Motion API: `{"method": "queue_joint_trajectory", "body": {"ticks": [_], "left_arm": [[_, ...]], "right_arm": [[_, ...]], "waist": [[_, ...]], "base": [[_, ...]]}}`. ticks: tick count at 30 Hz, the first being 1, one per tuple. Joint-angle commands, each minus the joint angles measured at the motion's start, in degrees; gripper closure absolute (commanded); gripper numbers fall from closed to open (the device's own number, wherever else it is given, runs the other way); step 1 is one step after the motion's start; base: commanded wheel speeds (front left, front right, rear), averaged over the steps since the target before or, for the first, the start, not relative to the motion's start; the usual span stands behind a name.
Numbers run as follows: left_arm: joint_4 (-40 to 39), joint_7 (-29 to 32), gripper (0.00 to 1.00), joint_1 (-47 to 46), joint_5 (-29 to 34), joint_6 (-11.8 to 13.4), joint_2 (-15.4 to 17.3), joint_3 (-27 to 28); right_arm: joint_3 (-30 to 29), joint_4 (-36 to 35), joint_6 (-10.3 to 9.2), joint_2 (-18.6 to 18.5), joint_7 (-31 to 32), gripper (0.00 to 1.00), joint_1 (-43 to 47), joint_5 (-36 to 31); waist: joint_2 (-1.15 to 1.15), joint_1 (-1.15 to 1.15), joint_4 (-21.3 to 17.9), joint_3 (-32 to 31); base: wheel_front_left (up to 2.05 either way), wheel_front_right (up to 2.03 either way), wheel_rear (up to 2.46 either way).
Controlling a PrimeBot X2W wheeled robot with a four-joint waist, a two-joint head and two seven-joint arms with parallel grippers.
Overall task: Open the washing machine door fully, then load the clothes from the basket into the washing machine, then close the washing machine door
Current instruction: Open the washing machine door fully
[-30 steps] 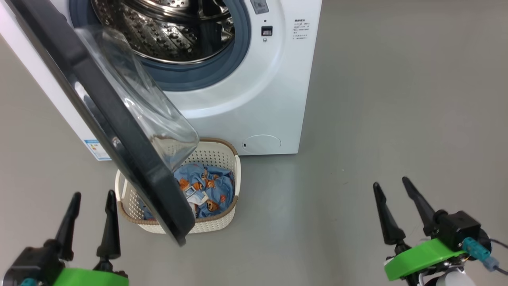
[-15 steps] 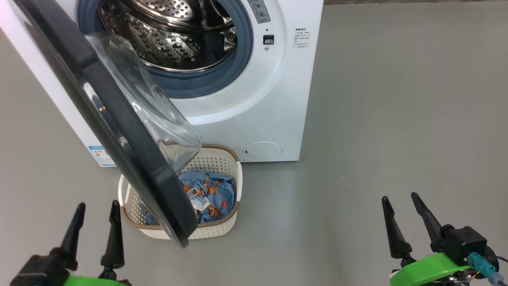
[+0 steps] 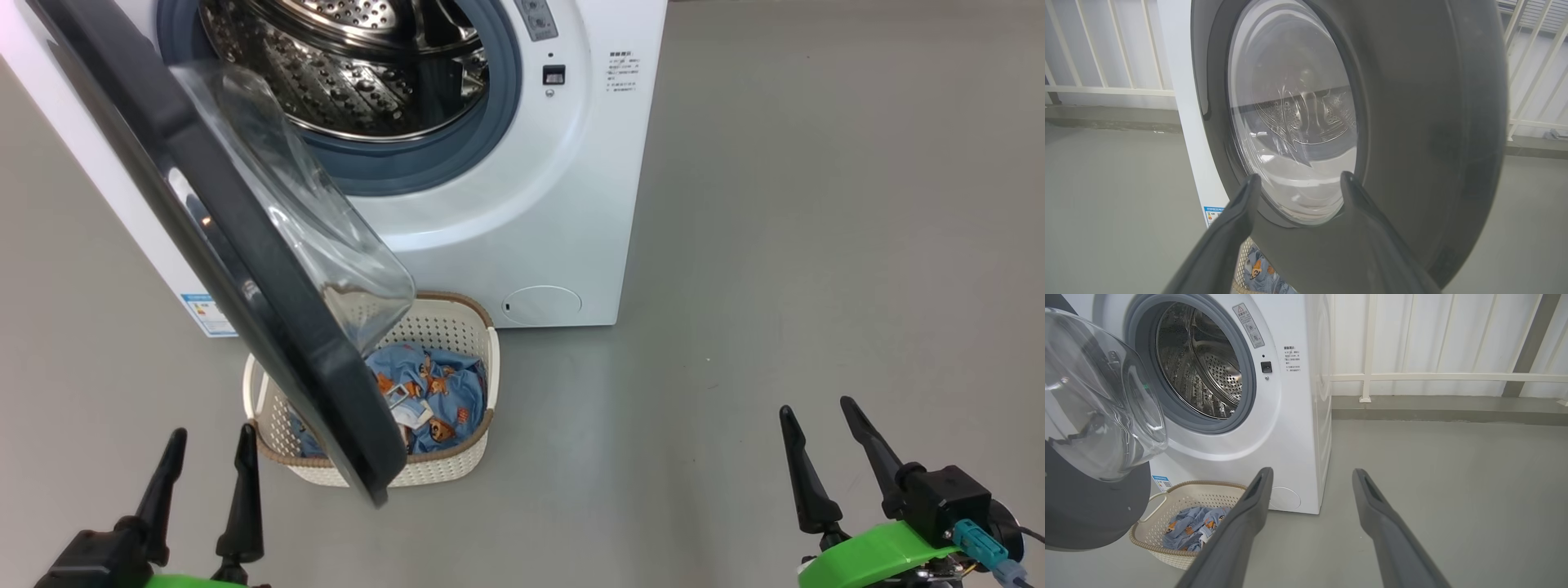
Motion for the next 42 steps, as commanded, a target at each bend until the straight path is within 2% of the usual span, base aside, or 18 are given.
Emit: {"method": "queue_joint_trajectory", "body": {"ticks": [1, 24, 25, 26, 27, 33, 37, 42], "left_arm": [[-1.1, -0.4, 0.00, -1.5, 0.5, -0.1, 1.0, 1.6], [-1.0, -0.4, 0.00, -1.8, -0.1, -0.1, 1.3, 1.5], [-1.0, -0.4, 0.51, -1.7, -0.1, -0.1, 1.3, 1.4], [-1.0, -0.4, 0.51, -1.7, -0.1, -0.1, 1.3, 1.4], [-1.0, -0.4, 1.00, -1.6, -0.1, -0.1, 1.4, 1.3], [-3.9, -0.4, 1.00, -3.0, -0.6, -0.1, 1.5, 2.0], [-8.9, -0.4, 1.00, -5.0, -0.2, -0.1, 1.8, 3.2], [-16.4, -0.4, 1.00, -8.7, 0.7, -0.1, 3.5, 1.9]], "right_arm": [[1.4, -1.6, 0.35, 0.0, -0.7, 0.00, -0.8, -0.6], [1.3, 0.2, 0.35, 0.1, -0.7, 0.00, -1.2, 0.5], [1.5, 0.4, 0.35, 0.1, -0.7, 0.00, -1.2, 0.8], [1.5, 0.4, 0.35, 0.1, -0.7, 0.00, -1.2, 0.8], [1.5, 0.5, 0.35, 0.1, -0.7, 0.00, -1.2, 0.9], [1.6, 1.0, 0.35, 0.1, -0.7, 0.00, -1.3, 1.3], [1.5, 1.6, 0.35, 0.1, -0.7, 0.00, -1.4, 1.5], [1.2, 1.8, 0.35, 0.1, -0.7, 0.00, -1.3, 1.8]], "waist": [[0.00, 0.00, 0.0, 0.0], [0.00, 0.00, 0.5, -0.2], [0.00, 0.00, 0.5, -0.2], [0.00, 0.00, 0.5, -0.2], [0.00, 0.00, 0.5, -0.2], [0.00, 0.00, 0.6, -0.2], [0.00, 0.00, 0.7, -0.3], [0.00, 0.00, 1.0, -0.5]], "base": [[0.00, 0.00, 0.00], [0.00, 0.00, 0.00], [0.00, 0.00, 0.00], [0.00, 0.00, 0.00], [0.00, 0.00, 0.00], [0.00, 0.00, 0.00], [0.00, 0.00, 0.00], [0.00, 0.00, 0.00]]}}
